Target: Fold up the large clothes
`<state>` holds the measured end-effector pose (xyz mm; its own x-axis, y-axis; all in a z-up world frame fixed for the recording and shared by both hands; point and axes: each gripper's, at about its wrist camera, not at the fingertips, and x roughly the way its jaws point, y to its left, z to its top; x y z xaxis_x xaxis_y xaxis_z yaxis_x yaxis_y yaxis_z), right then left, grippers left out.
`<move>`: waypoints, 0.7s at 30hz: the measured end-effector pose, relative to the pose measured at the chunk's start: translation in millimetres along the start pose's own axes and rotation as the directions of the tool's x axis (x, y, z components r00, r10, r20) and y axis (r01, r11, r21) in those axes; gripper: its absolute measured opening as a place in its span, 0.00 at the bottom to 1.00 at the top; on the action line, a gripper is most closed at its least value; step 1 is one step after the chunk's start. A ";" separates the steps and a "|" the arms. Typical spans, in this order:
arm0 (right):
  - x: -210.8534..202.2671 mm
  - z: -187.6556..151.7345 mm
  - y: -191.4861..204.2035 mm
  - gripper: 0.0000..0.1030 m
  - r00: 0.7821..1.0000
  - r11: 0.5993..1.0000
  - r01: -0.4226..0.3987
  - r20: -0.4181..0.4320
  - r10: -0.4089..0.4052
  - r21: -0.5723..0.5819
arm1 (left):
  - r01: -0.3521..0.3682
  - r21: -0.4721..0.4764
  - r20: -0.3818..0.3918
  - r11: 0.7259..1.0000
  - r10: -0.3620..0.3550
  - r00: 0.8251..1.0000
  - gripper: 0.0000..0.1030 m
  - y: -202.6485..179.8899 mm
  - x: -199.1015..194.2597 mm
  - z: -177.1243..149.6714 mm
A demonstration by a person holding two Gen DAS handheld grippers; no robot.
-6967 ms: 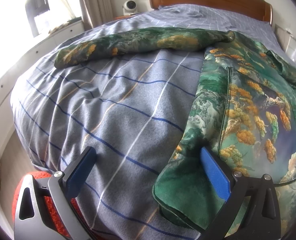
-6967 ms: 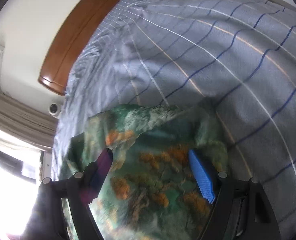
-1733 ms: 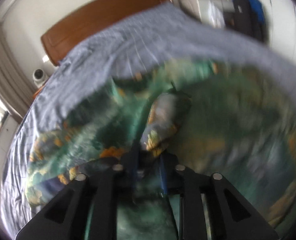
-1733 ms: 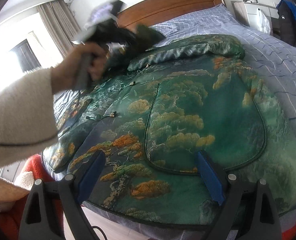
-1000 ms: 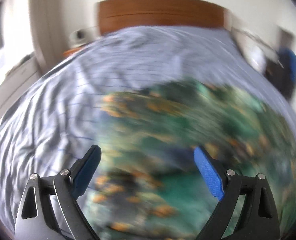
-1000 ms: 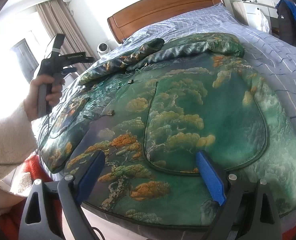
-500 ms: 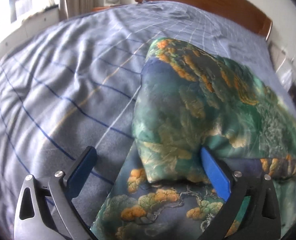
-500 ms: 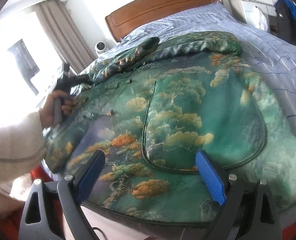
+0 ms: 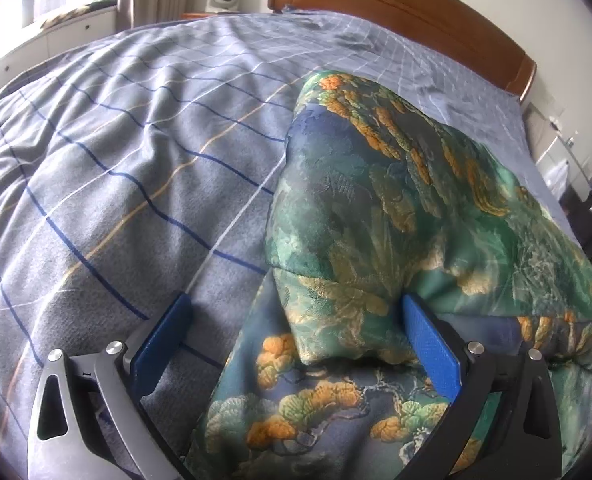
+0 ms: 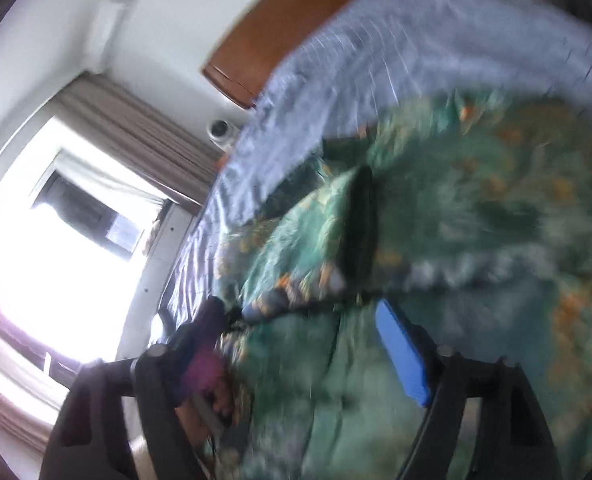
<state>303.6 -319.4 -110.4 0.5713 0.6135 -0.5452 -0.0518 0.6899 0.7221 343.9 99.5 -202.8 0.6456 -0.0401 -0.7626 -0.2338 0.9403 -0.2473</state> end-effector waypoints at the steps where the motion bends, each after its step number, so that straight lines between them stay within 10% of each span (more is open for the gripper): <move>1: 14.8 5.0 -2.0 0.68 1.000 1.000 0.009 -0.008 -0.009 0.010 | 0.000 0.002 0.004 1.000 0.000 1.000 1.00 0.5 0.4 -0.5; 8: 96.4 21.3 3.6 0.55 0.982 0.985 0.136 -0.119 -0.149 -0.105 | 0.009 -0.001 0.015 1.000 -0.009 1.000 1.00 3.3 1.3 -4.4; 9: 103.0 21.5 3.1 0.22 0.974 0.978 0.169 -0.134 -0.185 -0.122 | 0.011 0.000 0.015 1.000 -0.011 1.000 1.00 3.2 1.2 -4.4; 10: 104.2 22.3 5.3 0.10 0.967 0.968 0.201 -0.127 -0.221 -0.149 | 0.019 0.002 0.016 1.000 -0.019 1.000 1.00 3.2 0.8 -5.0; 14: 80.4 15.4 42.7 0.09 0.960 0.896 0.277 0.058 -0.275 -0.347 | 0.017 0.026 0.014 1.000 -0.018 1.000 1.00 -1.4 2.4 -6.1; 17: 120.9 6.4 25.9 0.10 0.905 0.835 0.380 -0.026 -0.424 -0.398 | 0.014 0.026 0.010 1.000 -0.014 1.000 1.00 -3.3 2.2 -5.3; 21: 126.0 2.4 -8.2 0.10 0.931 0.908 0.334 -0.061 -0.359 -0.255 | 0.022 0.022 0.007 1.000 -0.022 1.000 1.00 -2.3 2.2 -4.1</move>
<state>378.0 -248.7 -184.0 0.5010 0.3468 -0.7929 -0.0653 0.9287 0.3649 342.9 95.9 -206.4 0.6556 -0.0588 -0.7528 -0.2036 0.9463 -0.2512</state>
